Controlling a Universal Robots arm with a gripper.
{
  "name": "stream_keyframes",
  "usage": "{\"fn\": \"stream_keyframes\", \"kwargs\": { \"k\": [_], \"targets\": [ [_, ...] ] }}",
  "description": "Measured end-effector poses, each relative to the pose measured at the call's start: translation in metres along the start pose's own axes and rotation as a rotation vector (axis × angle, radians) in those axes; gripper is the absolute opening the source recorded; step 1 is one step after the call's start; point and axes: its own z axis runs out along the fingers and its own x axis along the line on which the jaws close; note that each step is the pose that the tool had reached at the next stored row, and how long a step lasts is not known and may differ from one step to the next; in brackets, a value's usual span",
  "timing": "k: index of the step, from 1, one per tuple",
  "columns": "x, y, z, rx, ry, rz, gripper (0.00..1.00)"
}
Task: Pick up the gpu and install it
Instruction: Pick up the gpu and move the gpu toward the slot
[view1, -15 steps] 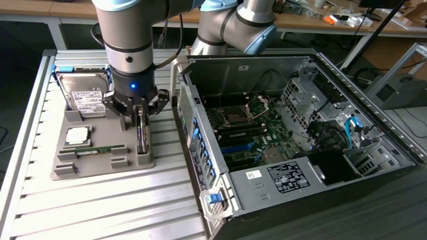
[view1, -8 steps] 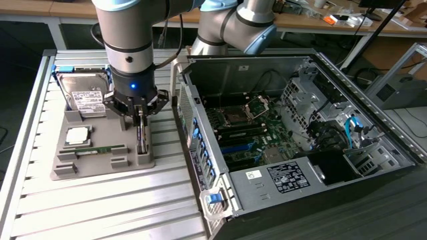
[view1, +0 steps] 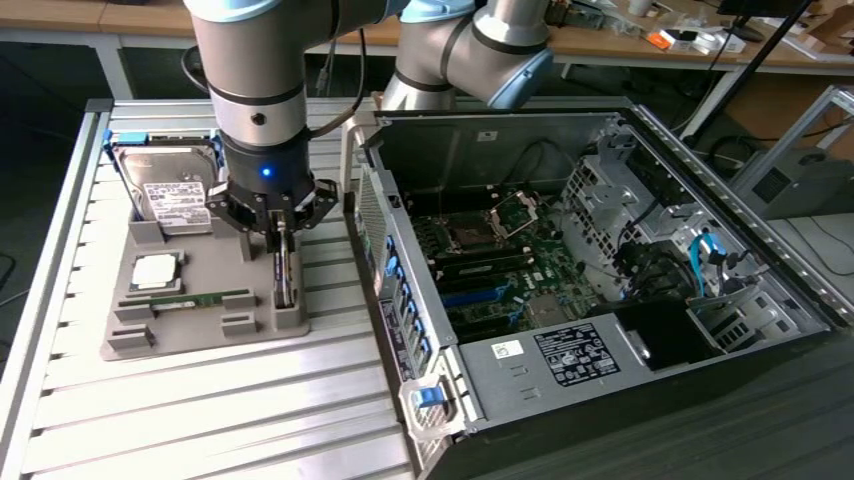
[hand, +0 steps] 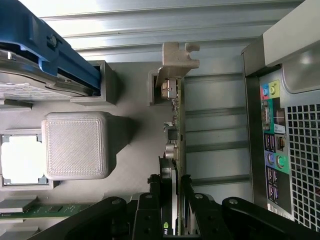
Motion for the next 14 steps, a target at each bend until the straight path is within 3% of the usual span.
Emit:
{"fn": "stream_keyframes", "kwargs": {
  "k": [14],
  "targets": [
    [0.0, 0.0006, -0.0125, -0.0037, 0.0003, 0.0, 0.27]
  ]
}}
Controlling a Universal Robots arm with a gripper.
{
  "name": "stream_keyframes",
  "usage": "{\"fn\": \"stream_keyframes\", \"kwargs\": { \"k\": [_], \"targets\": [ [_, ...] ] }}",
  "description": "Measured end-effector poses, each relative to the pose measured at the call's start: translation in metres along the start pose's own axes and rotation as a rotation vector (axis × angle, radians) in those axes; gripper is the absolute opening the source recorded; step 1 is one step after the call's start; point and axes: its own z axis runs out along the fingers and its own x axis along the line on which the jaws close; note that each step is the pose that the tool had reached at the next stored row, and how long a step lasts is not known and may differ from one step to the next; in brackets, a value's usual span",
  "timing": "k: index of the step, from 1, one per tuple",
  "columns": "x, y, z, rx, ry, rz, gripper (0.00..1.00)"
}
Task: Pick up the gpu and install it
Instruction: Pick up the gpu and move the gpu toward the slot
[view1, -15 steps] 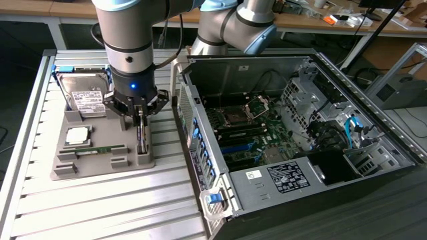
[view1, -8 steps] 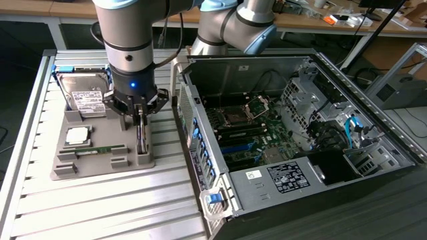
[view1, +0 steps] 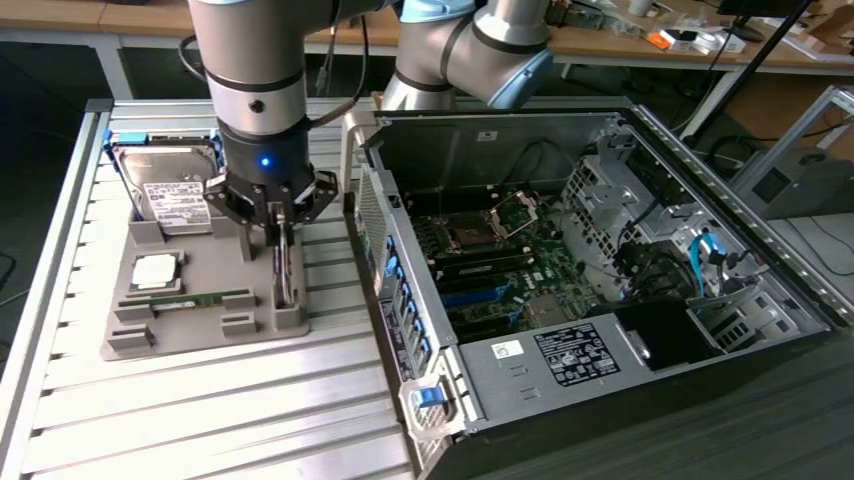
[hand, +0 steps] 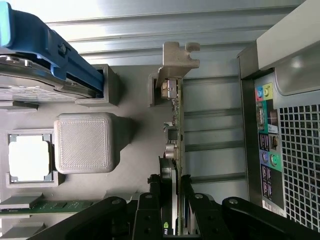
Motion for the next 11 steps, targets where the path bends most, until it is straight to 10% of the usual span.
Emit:
{"fn": "stream_keyframes", "kwargs": {
  "k": [11],
  "targets": [
    [0.0, 0.0006, -0.0119, -0.0004, 0.0, 0.0, 0.27]
  ]
}}
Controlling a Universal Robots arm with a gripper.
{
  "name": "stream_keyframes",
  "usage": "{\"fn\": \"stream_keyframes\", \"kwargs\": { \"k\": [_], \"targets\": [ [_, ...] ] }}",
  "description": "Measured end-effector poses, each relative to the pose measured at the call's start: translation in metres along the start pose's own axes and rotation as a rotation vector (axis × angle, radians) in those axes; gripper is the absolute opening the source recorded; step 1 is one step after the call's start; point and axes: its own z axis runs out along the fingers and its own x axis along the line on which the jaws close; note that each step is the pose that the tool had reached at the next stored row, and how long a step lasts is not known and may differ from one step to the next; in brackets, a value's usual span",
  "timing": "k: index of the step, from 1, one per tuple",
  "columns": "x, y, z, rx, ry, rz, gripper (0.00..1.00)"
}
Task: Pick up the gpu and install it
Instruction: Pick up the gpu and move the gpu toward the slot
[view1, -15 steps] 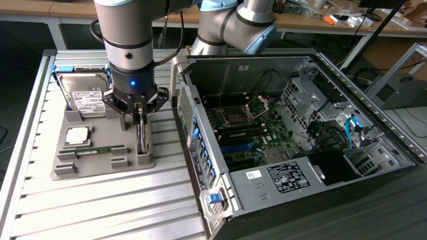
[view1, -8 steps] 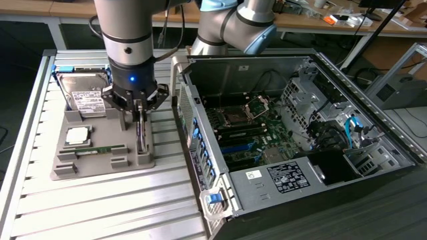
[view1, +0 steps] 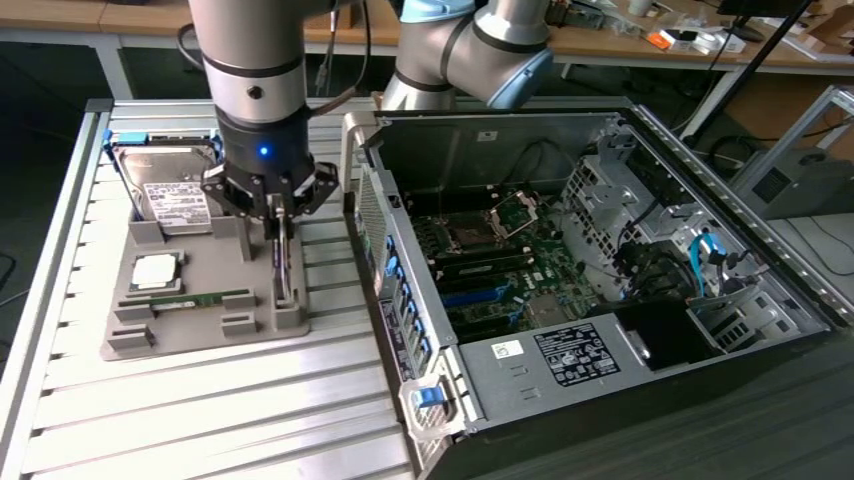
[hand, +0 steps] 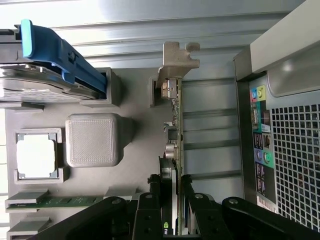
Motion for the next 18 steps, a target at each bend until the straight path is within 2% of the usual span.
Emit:
{"fn": "stream_keyframes", "kwargs": {
  "k": [18],
  "targets": [
    [0.0, 0.0007, -0.0142, 0.0, 0.0, 0.0, 0.27]
  ]
}}
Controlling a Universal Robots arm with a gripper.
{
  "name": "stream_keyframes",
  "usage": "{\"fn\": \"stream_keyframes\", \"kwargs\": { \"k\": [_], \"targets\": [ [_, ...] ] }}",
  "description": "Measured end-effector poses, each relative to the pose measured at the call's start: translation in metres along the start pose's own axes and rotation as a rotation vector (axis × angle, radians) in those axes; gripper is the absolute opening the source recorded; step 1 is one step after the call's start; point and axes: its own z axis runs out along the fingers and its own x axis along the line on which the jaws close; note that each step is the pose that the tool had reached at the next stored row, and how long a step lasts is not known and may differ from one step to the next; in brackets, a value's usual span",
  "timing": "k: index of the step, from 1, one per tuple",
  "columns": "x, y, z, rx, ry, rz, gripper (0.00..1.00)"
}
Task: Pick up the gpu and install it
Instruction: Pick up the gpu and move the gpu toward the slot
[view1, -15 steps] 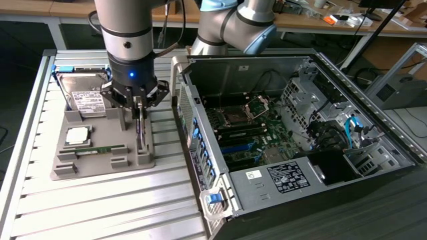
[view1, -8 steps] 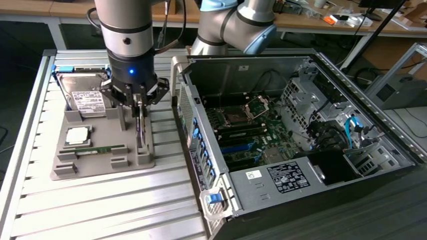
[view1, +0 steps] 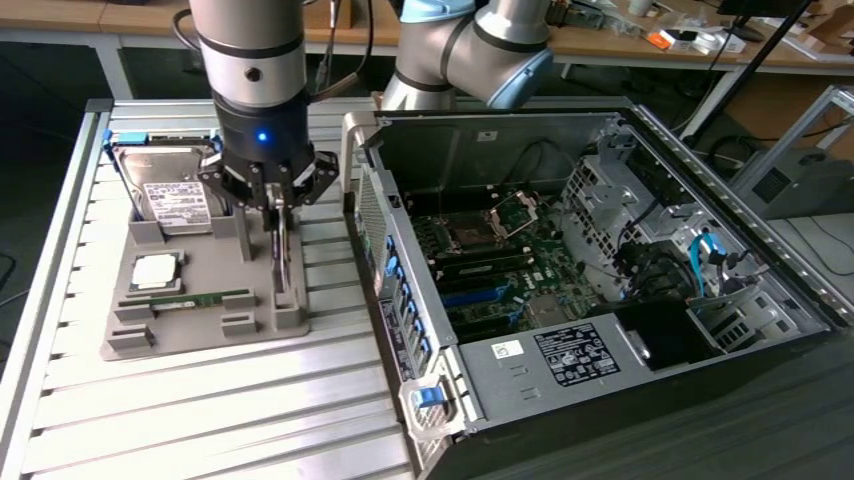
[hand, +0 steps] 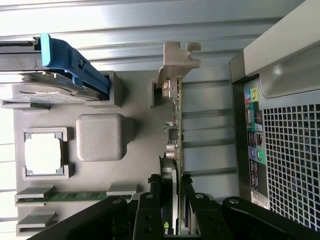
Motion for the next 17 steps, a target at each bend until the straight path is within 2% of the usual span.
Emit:
{"fn": "stream_keyframes", "kwargs": {
  "k": [17],
  "targets": [
    [0.0, 0.0006, -0.0133, 0.0, 0.0001, 0.0, 0.27]
  ]
}}
